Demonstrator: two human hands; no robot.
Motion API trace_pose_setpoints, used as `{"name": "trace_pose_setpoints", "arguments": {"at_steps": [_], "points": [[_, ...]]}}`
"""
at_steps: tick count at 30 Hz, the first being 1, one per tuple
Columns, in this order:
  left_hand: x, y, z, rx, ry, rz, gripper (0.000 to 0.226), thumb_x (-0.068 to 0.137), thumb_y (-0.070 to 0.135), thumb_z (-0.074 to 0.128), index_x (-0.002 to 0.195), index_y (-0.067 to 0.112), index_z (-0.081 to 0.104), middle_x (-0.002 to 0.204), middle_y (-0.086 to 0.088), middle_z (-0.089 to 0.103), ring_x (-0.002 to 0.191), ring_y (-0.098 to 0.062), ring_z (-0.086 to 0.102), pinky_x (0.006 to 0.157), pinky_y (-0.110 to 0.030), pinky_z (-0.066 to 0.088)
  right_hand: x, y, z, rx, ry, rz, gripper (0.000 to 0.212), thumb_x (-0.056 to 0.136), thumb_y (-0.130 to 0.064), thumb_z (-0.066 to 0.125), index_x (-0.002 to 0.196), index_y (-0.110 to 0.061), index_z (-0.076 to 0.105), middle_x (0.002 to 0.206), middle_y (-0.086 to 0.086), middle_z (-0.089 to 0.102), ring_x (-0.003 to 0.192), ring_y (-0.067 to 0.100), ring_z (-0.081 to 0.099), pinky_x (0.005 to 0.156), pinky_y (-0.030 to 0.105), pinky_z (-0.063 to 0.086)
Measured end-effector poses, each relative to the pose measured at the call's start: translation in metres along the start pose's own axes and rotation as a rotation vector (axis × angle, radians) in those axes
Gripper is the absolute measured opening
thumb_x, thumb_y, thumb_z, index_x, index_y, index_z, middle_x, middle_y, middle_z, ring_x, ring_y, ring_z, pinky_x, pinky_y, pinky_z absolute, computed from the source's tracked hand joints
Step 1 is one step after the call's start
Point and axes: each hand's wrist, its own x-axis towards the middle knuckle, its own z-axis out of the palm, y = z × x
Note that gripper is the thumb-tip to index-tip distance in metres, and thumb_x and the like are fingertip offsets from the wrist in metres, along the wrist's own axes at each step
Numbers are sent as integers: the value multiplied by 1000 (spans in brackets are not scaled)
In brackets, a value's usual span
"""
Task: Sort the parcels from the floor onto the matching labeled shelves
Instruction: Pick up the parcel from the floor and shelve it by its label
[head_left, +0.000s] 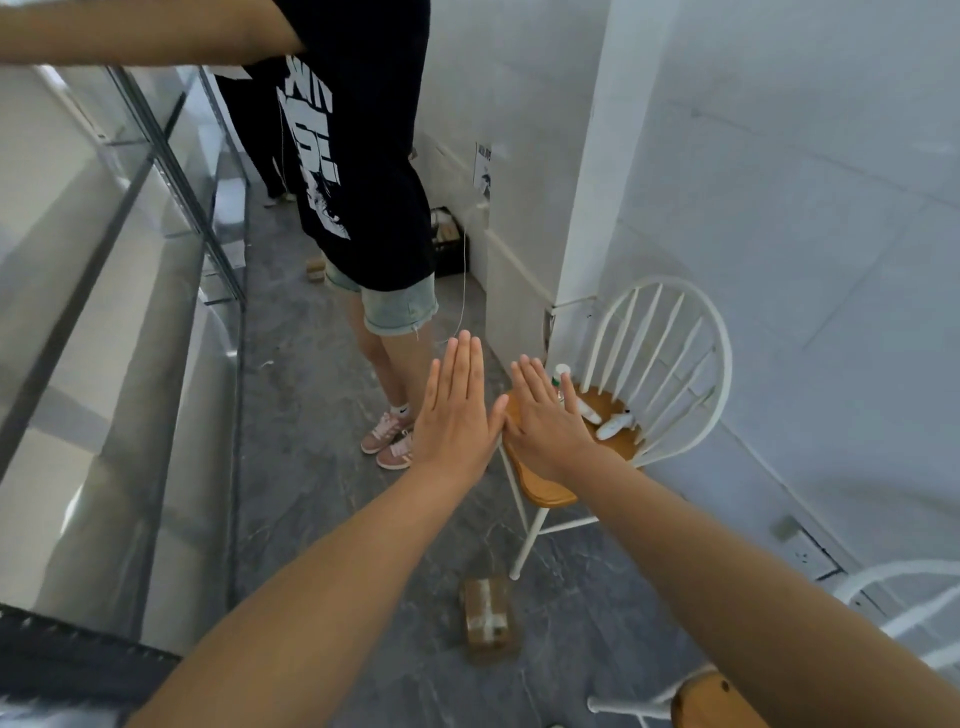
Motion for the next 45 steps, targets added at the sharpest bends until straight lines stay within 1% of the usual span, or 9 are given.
{"name": "trace_pose_setpoints", "arguments": {"at_steps": [7, 14, 25, 30, 32, 35, 38, 42, 45], "points": [[28, 16, 41, 12, -33, -93, 72, 103, 46, 18, 158, 5, -4, 168, -11, -6, 155, -21, -6, 127, -39, 1, 44, 43, 21, 41, -61, -62, 67, 105, -40, 18, 158, -7, -6, 167, 7, -11, 153, 19, -15, 118, 44, -16], [32, 11, 92, 50, -108, -210, 72, 103, 45, 20, 158, 2, 4, 168, -13, 2, 155, -23, 2, 127, -42, 9, 72, 61, 67, 157, -168, -105, 64, 107, -38, 19, 159, -8, -4, 167, 5, -10, 153, 18, -15, 121, 46, -9], [-11, -20, 187, -14, -264, -361, 75, 99, 48, 9, 158, 3, 2, 168, -12, 0, 155, -22, -2, 127, -41, 5, 85, 61, 186, 245, -325, -128, 64, 106, -41, 18, 159, -11, -3, 168, 0, -10, 152, 12, -16, 122, 42, -14], [-31, -46, 268, -75, -345, -449, 75, 98, 49, 7, 159, 4, 0, 168, -11, -2, 155, -21, -4, 126, -36, -4, 90, 66, 284, 242, -435, -32, 66, 106, -46, 18, 159, -13, -3, 167, -1, -11, 152, 10, -16, 122, 42, -15], [-49, -59, 309, -104, -373, -445, 78, 96, 51, 3, 159, 5, 1, 168, -10, -1, 155, -21, -4, 126, -37, -3, 86, 75, 333, 262, -455, 18, 67, 105, -48, 18, 159, -14, -4, 167, -2, -12, 152, 10, -16, 119, 39, -17], [-82, -78, 364, -142, -445, -412, 79, 94, 51, 1, 159, 7, 1, 168, -8, -2, 155, -19, -6, 127, -38, 0, 77, 87, 403, 256, -502, 87, 68, 105, -48, 19, 159, -15, -4, 167, -2, -11, 152, 10, -15, 121, 40, -15], [-118, -96, 416, -220, -480, -430, 75, 96, 48, 3, 159, 8, 8, 168, -7, 5, 155, -16, -1, 126, -35, -1, 68, 97, 466, 297, -529, 187, 66, 106, -46, 22, 160, -15, 0, 168, -1, -7, 153, 10, -12, 122, 41, -13], [-179, -107, 486, -348, -526, -567, 58, 107, 36, 18, 159, 12, 11, 168, -2, 8, 155, -12, 0, 125, -29, -3, 49, 109, 549, 386, -593, 368, 59, 107, -38, 21, 160, -14, 7, 168, 1, 1, 154, 13, -7, 122, 42, -11], [-217, -105, 536, -478, -571, -731, 56, 108, 34, 20, 159, 14, 12, 168, 0, 10, 154, -11, 2, 125, -29, 0, 38, 113, 604, 462, -644, 490, 56, 108, -32, 21, 159, -12, 9, 168, 3, 4, 154, 15, -3, 122, 41, -8]]}}
